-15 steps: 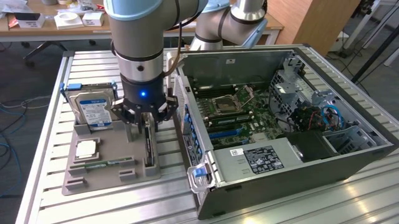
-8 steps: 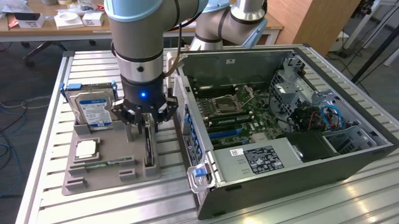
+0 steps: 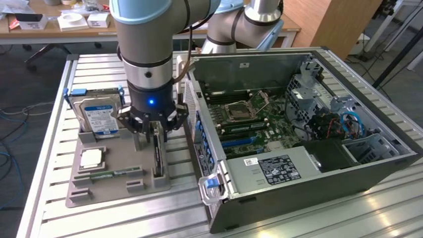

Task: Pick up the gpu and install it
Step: 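Pick up the gpu and move the gpu toward the slot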

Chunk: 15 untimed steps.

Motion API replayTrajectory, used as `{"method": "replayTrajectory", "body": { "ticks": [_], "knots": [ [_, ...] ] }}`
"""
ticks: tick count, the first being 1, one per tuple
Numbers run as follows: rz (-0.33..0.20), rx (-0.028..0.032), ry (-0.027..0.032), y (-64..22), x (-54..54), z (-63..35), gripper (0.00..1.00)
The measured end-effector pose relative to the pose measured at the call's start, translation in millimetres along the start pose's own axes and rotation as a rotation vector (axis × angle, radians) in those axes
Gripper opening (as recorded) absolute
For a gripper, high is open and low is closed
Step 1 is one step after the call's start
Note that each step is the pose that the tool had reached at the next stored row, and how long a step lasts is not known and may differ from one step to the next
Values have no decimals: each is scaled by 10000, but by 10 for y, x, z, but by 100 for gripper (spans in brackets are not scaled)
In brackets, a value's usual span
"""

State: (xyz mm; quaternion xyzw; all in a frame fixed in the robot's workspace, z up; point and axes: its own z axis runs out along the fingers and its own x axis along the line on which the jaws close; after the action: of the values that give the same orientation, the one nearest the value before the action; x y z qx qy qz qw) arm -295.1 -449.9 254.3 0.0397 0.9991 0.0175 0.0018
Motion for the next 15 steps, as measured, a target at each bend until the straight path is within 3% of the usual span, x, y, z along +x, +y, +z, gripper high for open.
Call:
{"method": "replayTrajectory", "body": {
  "ticks": [15],
  "knots": [
    [-1, -2, -2, -22, -2, 91, 43]
  ]
}}
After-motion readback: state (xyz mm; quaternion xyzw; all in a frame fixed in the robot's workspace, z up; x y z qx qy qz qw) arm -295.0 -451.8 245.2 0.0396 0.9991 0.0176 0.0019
